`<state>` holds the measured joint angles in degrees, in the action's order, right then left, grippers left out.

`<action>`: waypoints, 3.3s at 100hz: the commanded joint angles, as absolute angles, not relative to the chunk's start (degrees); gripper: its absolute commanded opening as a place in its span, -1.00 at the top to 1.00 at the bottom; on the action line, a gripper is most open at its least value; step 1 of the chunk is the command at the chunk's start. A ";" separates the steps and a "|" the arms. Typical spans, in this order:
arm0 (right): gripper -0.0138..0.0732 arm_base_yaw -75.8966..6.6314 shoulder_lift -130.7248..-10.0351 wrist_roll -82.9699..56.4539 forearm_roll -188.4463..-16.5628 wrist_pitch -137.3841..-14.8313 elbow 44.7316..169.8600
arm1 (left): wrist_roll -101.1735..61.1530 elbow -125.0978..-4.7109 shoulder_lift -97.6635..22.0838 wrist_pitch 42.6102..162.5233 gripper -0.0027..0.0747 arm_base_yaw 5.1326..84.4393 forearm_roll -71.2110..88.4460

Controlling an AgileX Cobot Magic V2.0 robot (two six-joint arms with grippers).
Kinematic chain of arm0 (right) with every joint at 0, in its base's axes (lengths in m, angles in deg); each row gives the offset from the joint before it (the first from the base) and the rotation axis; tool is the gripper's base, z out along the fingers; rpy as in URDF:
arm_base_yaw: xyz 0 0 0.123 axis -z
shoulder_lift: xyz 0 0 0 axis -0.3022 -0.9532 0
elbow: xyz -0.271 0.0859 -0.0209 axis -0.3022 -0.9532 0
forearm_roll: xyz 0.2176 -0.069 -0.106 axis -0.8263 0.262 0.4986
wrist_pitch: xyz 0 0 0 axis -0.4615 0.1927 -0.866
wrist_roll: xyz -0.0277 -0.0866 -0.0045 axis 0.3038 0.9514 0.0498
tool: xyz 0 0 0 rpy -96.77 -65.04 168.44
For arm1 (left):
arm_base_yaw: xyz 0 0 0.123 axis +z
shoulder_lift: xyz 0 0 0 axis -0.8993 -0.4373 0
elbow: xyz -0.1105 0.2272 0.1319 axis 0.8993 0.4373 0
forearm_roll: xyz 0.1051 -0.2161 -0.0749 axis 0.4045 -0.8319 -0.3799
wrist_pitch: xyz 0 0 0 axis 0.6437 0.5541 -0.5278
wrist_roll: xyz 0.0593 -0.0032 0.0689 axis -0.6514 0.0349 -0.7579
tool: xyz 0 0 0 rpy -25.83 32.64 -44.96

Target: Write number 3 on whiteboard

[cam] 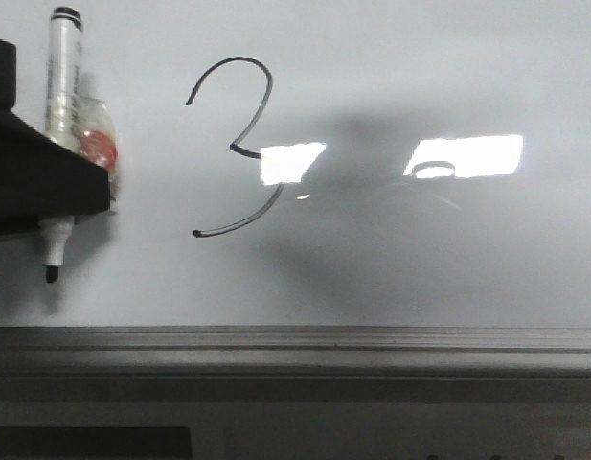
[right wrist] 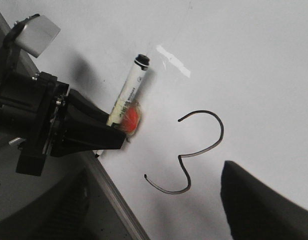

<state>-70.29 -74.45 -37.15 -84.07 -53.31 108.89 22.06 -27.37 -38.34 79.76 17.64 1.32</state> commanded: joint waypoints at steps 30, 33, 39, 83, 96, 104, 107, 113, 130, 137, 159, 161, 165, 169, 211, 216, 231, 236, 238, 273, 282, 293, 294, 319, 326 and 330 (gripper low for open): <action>-0.40 -70.01 -72.52 -36.76 -83.39 -55.30 110.94 | 20.26 -28.39 -35.73 74.40 -0.07 18.60 -0.47; -0.34 -70.01 -72.24 -36.76 -83.39 -55.07 110.94 | 19.45 -28.39 -34.66 74.68 -0.07 18.60 -0.47; -0.03 -70.01 -70.84 -36.89 -83.39 -54.84 110.69 | 18.41 -28.39 -31.59 75.53 0.05 18.60 -0.47; 0.79 -70.01 -50.80 -39.97 -77.94 -73.33 90.80 | 4.78 -26.49 -7.09 75.98 0.98 18.60 10.44; 0.79 -70.01 -40.68 -39.97 -76.08 -80.16 80.89 | 3.99 -22.47 -1.18 75.98 0.98 18.60 15.91; 0.78 -70.01 -35.06 -39.97 -75.68 -81.01 75.39 | 3.99 -19.51 1.90 75.98 0.98 18.60 17.09; 0.79 -70.01 -33.18 -39.97 -75.56 -80.87 73.73 | 3.99 -18.60 3.05 75.88 0.98 18.60 17.58; 0.79 -70.01 -29.23 -39.97 -75.56 -80.49 70.36 | 3.99 -16.95 4.58 75.77 0.98 18.60 18.28; 0.79 -70.01 -21.42 -39.97 -75.56 -80.84 66.04 | 3.99 -16.15 6.65 75.10 0.98 18.60 18.28; 0.79 -70.01 -19.69 -39.97 -75.56 -80.84 65.81 | 3.99 -16.15 6.65 75.10 0.98 18.60 18.28; 0.79 -70.01 -19.00 -39.97 -75.56 -80.48 65.81 | 3.99 -16.15 6.65 75.10 0.98 18.60 18.28; 0.79 -70.01 -19.00 -39.97 -75.56 -80.48 65.81 | 3.99 -16.15 6.65 75.10 0.98 18.60 18.28; 0.79 -70.01 -19.00 -39.97 -75.56 -80.48 65.81 | 3.99 -16.15 6.65 75.10 0.98 18.60 18.28; 0.79 -70.01 -19.00 -39.97 -75.56 -80.48 65.81 | 3.99 -16.15 6.65 75.10 0.98 18.60 18.28; 0.79 -70.01 -19.00 -39.97 -75.56 -80.48 65.81 | 3.99 -16.15 6.65 75.10 0.98 18.73 18.28; 0.79 -70.01 -19.00 -39.97 -75.56 -80.48 65.81 | 4.10 -16.15 6.65 75.10 0.98 19.30 18.28; 0.79 -70.01 -19.00 -39.97 -75.56 -80.48 65.81 | 6.00 -16.15 6.65 76.27 0.98 25.64 22.92; 0.79 -70.01 -19.00 -39.97 -75.56 -80.48 65.81 | 9.16 -16.15 6.74 77.59 0.98 29.27 25.86; 0.79 -70.01 -19.00 -39.97 -75.56 -80.48 65.81 | 10.90 -16.07 6.74 78.34 0.98 30.20 27.09; 0.79 -70.01 -19.00 -39.97 -75.56 -80.48 65.81 | 16.25 -12.14 16.61 97.10 0.98 50.84 33.08; 0.79 -70.01 -19.00 -39.97 -75.56 -80.48 65.81 | 16.25 -9.61 19.59 97.22 0.98 55.52 33.08; 0.79 -70.01 -19.00 -39.97 -75.56 -80.48 65.81 | 16.25 -6.86 21.66 96.71 0.98 60.50 33.08; 0.79 -70.01 -19.00 -39.97 -75.56 -80.48 65.81 | 16.25 -6.74 21.50 96.72 0.98 61.01 33.08; 0.79 -70.01 -19.00 -39.97 -75.56 -80.39 65.81 | 16.25 -5.37 21.52 103.77 0.98 64.42 32.51; 0.79 -70.01 -19.00 -39.97 -75.56 -80.39 65.81 | 16.25 -5.37 21.52 106.02 0.98 64.42 32.51; 0.79 -70.01 -19.00 -39.97 -75.56 -80.39 65.81 | 16.25 -5.37 21.52 105.95 0.98 64.42 32.51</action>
<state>-70.29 -18.48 -40.14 -76.32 -75.99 64.45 15.61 -7.25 20.12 108.58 64.30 33.14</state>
